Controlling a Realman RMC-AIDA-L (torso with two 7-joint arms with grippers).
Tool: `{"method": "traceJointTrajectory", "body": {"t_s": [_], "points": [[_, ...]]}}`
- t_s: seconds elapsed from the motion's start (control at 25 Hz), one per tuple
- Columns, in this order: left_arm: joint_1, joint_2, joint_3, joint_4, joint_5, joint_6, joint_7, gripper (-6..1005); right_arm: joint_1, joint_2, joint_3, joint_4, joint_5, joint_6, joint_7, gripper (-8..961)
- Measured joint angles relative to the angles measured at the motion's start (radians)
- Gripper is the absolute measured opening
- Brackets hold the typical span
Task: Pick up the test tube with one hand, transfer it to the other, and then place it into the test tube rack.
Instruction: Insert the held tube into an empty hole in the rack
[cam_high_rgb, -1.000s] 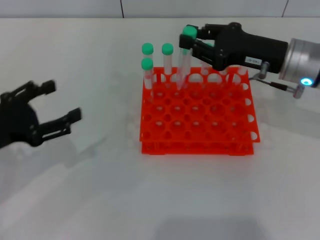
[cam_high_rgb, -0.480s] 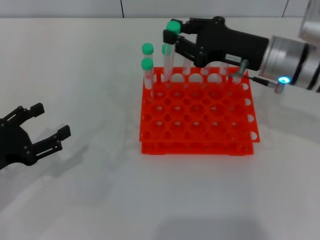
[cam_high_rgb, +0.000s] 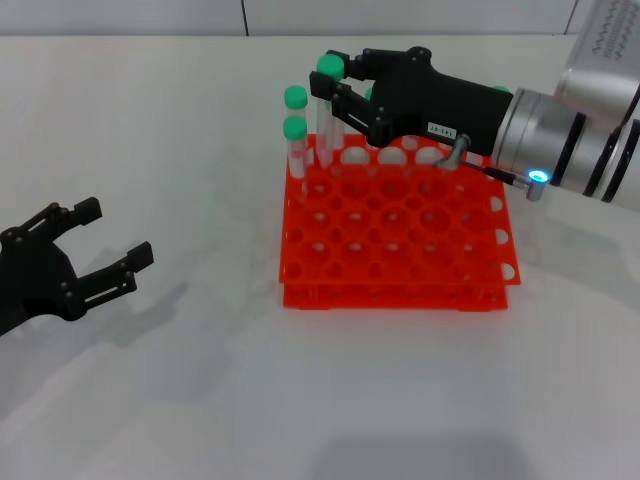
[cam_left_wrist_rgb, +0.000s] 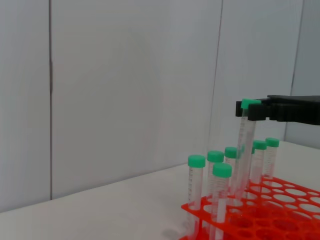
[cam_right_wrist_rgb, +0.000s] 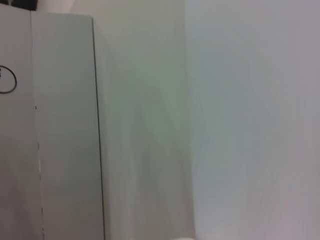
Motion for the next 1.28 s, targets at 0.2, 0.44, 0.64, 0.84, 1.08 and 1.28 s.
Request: {"method": "traceJointTrajectory", "body": {"t_s": [0.2, 0.44, 0.64, 0.84, 1.08, 1.28], "points": [[-0.009, 0.0, 0.0, -0.005, 0.002, 0.001, 0.001, 871, -0.003, 0.0, -0.021, -0.001, 0.011, 0.028, -0.017, 330], [-0.01, 0.0, 0.0, -0.005, 0.002, 0.007, 0.002, 871, -0.01, 0.0, -0.023, -0.002, 0.013, 0.044, -0.036, 336], [-0.01, 0.0, 0.0, -0.006, 0.004, 0.008, 0.002, 870, -0.011, 0.0, -0.024, -0.002, 0.013, 0.058, -0.05, 342], [-0.012, 0.0, 0.0, -0.006, 0.005, 0.008, 0.002, 870, -0.011, 0.0, -0.032, -0.002, 0.014, 0.082, -0.058, 347], [-0.013, 0.0, 0.0, -0.006, 0.005, 0.008, 0.002, 869, -0.011, 0.0, -0.057, -0.006, 0.014, 0.105, -0.058, 353], [-0.021, 0.0, 0.0, -0.006, 0.005, 0.01, 0.002, 867, -0.01, 0.0, -0.085, -0.024, 0.015, 0.14, -0.059, 359]]}}
